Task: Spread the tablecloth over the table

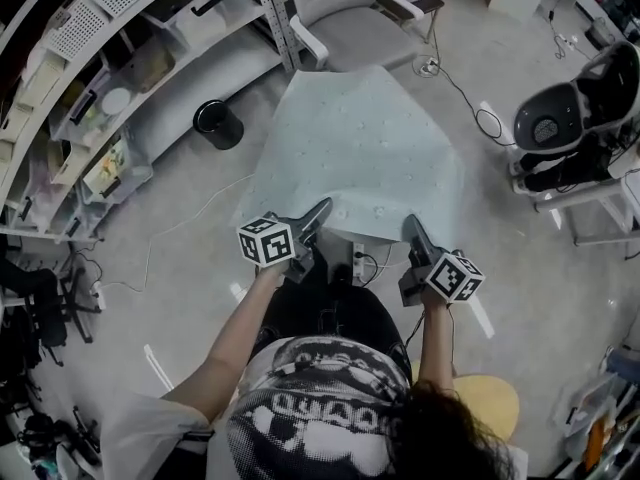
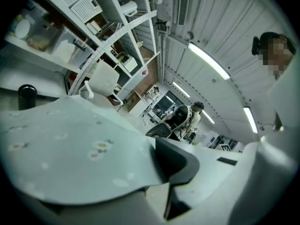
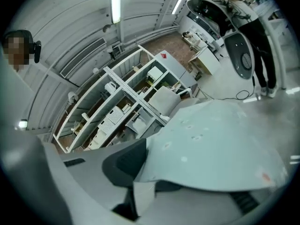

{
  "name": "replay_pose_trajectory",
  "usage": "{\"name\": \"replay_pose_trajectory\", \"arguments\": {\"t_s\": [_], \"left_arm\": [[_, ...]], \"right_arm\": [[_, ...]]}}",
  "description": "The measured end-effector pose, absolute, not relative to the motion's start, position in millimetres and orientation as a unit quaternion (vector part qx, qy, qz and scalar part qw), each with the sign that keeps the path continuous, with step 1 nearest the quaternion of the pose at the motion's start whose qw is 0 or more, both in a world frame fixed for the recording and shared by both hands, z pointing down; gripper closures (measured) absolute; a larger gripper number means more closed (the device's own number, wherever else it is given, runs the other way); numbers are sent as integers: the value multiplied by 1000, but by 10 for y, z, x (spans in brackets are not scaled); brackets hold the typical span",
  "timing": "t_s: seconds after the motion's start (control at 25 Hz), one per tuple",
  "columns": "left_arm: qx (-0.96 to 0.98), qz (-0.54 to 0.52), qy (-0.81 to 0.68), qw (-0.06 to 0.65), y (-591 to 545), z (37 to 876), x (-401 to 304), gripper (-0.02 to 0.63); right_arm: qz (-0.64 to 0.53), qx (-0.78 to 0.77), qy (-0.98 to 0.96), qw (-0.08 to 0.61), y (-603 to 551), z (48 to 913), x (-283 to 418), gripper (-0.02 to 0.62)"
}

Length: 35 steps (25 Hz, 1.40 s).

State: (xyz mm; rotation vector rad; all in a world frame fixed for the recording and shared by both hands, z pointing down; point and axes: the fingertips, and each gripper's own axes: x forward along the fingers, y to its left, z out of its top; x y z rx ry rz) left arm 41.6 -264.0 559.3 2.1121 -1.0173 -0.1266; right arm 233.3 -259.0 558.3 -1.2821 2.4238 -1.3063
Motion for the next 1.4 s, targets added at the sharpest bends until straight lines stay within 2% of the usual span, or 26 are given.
{"name": "replay_pose_trajectory", "arguments": {"t_s": [0.28, 0.52, 0.64, 0.84, 1.16, 1.28, 1.4], "left_arm": [[805, -29, -395, 441, -2451, 6066, 388, 538], [802, 65, -392, 446, -2276, 6526, 426, 538], [798, 107, -399, 439, -2203, 6749, 454, 549], [766, 98, -416, 479, -2098, 7110, 447, 563], [750, 113, -445, 476, -2045, 7485, 452, 561], [740, 98, -458, 484, -2036, 7549, 399, 536], [729, 89, -459, 499, -2006, 7565, 358, 458]], "right_arm": [[-458, -420, 783, 18, -2431, 5973, 2291, 545], [-481, -434, 761, -31, -2244, 6427, 2273, 549], [-490, -444, 749, -49, -2180, 6635, 2254, 573], [-524, -459, 716, -45, -2084, 7007, 2248, 584], [-579, -477, 661, -15, -2006, 7498, 2314, 586], [-598, -477, 645, 7, -1988, 7574, 2328, 572], [-576, -476, 665, -17, -1943, 7575, 2349, 537]]}}
